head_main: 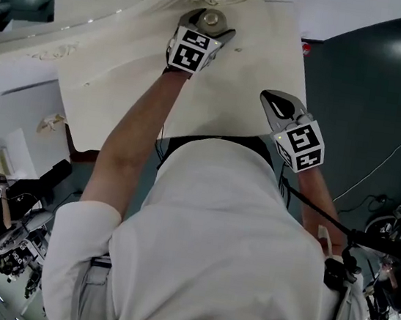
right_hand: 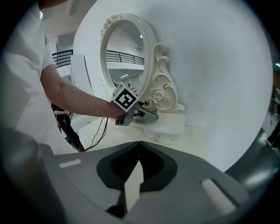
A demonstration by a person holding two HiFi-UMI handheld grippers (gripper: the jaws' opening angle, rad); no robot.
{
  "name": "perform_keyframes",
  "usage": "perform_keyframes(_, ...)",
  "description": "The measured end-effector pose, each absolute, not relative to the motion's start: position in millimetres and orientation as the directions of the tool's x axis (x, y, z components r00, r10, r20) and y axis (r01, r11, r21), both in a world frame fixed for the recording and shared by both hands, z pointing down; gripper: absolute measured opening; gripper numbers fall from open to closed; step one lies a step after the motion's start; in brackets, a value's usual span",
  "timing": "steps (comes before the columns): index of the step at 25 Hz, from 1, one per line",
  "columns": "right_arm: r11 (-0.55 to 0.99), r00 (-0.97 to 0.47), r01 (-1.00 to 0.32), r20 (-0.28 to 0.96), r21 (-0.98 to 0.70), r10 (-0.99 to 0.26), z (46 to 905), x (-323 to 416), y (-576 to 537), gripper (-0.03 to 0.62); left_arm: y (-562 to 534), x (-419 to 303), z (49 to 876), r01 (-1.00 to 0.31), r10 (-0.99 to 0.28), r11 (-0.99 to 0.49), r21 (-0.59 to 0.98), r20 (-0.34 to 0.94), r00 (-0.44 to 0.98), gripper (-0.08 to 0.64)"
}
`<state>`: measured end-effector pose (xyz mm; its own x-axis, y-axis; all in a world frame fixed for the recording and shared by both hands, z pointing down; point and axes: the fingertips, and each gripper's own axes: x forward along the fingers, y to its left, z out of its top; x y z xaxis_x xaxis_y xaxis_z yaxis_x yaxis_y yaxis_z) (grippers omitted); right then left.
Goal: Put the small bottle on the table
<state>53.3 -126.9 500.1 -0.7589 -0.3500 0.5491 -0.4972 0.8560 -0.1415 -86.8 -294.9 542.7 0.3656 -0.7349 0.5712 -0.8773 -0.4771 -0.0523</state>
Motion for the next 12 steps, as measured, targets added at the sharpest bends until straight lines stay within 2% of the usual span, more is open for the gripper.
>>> perform_keyframes(12,0.877,-0.761,-0.465,0.561,-0.12,-0.326,501.4,42.5,-121.5,0.002,-255.9,-97.7,523.8,-0.875,-0.742,-0.483,-0.032,0.546,0.389,0.398)
